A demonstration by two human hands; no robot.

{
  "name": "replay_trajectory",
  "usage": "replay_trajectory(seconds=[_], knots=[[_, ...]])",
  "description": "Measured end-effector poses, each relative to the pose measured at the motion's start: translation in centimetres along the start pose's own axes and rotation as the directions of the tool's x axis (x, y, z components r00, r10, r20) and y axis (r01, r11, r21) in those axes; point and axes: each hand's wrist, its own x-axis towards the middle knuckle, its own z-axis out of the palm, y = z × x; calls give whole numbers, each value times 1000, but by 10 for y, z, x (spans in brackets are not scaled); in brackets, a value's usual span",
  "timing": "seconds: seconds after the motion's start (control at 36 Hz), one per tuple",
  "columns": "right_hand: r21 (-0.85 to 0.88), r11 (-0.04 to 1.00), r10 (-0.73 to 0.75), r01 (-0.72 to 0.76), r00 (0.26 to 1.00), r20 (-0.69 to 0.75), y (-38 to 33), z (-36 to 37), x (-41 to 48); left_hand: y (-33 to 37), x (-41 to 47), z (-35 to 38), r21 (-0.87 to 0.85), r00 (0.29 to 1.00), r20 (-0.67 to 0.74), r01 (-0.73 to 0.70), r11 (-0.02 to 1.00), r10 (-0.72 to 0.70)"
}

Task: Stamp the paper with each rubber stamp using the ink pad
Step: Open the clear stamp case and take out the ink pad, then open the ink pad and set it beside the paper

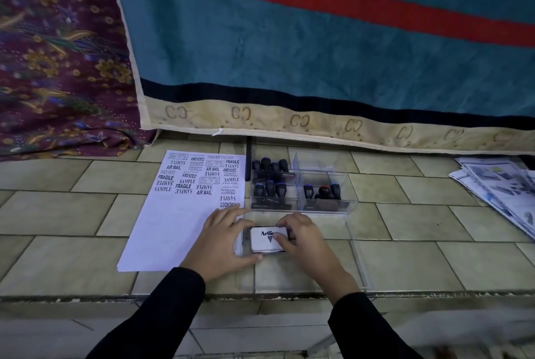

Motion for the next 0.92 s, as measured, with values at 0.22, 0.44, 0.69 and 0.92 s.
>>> replay_trajectory(seconds=[0.22,0.44,0.69,0.92], knots=[[-20,983,-178,182,976,129,5,-3,-7,-2,-2,6,-53,999,-46,10,999,-12],[241,970,-13,-27,987,162,2,-13,0,-2,0,5,-81,999,-31,24,996,-27],[359,916,213,-181,976,-52,-8,-9,20,3,-1,1,-192,989,2,143,971,-145],[328,910,317,-254,936,-154,-8,1,25,0,-3,3,-195,988,37,153,969,-149]])
